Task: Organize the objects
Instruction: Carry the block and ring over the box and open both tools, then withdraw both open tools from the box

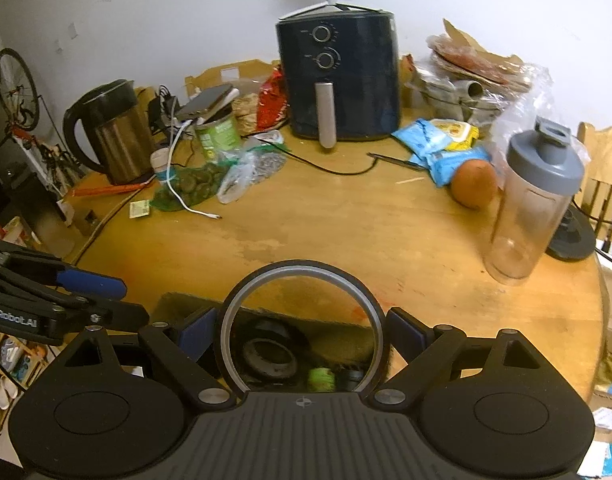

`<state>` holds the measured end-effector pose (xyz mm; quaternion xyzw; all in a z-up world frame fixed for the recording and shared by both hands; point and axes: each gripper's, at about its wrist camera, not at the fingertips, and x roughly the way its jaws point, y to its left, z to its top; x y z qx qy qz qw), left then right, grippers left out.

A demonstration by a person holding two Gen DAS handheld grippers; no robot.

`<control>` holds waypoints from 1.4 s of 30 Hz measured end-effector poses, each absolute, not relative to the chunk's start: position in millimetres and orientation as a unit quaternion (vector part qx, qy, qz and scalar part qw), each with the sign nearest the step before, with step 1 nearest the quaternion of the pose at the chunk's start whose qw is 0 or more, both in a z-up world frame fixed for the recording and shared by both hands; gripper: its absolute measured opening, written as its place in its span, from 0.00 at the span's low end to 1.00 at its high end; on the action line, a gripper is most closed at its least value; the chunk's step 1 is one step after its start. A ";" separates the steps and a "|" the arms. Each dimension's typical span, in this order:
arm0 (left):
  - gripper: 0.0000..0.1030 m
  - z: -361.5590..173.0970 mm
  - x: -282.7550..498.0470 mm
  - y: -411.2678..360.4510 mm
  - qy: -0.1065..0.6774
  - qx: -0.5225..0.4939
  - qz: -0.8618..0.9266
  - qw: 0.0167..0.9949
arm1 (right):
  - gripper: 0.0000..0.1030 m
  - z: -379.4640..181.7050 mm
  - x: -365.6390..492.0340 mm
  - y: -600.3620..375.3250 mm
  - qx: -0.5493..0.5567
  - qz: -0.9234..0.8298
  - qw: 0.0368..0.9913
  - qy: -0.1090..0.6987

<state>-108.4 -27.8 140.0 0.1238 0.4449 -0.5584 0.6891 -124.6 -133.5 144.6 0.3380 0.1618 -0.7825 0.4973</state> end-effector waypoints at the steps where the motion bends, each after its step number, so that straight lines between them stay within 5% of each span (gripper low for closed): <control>1: 0.53 140.3 -107.2 -26.5 0.445 0.124 -0.557 0.690 | 0.89 146.0 -123.3 -135.0 0.337 -0.782 0.500 0.162; 10: 0.53 139.4 -100.8 -19.6 0.447 0.128 -0.551 0.693 | 0.89 145.7 -113.6 -146.2 0.340 -0.771 0.512 0.166; 12: 0.53 139.0 -99.8 -18.7 0.447 0.131 -0.549 0.694 | 1.00 140.0 -113.3 -150.2 0.357 -0.760 0.514 0.177; 24: 0.55 138.7 -94.2 -17.7 0.444 0.148 -0.529 0.708 | 1.00 130.9 -110.8 -159.7 0.379 -0.772 0.472 0.195; 26: 0.77 139.7 -94.1 -17.8 0.440 0.150 -0.529 0.710 | 1.00 131.3 -112.2 -159.9 0.381 -0.774 0.468 0.193; 34: 0.88 152.7 -98.4 -19.9 0.398 0.151 -0.530 0.734 | 1.00 138.3 -118.6 -156.7 0.385 -0.797 0.435 0.166; 37: 1.00 158.1 -100.8 -20.1 0.375 0.152 -0.538 0.740 | 1.00 144.2 -121.5 -153.4 0.376 -0.812 0.421 0.150; 42: 1.00 169.6 -110.4 -20.8 0.313 0.164 -0.545 0.760 | 1.00 156.8 -123.0 -149.2 0.338 -0.845 0.389 0.141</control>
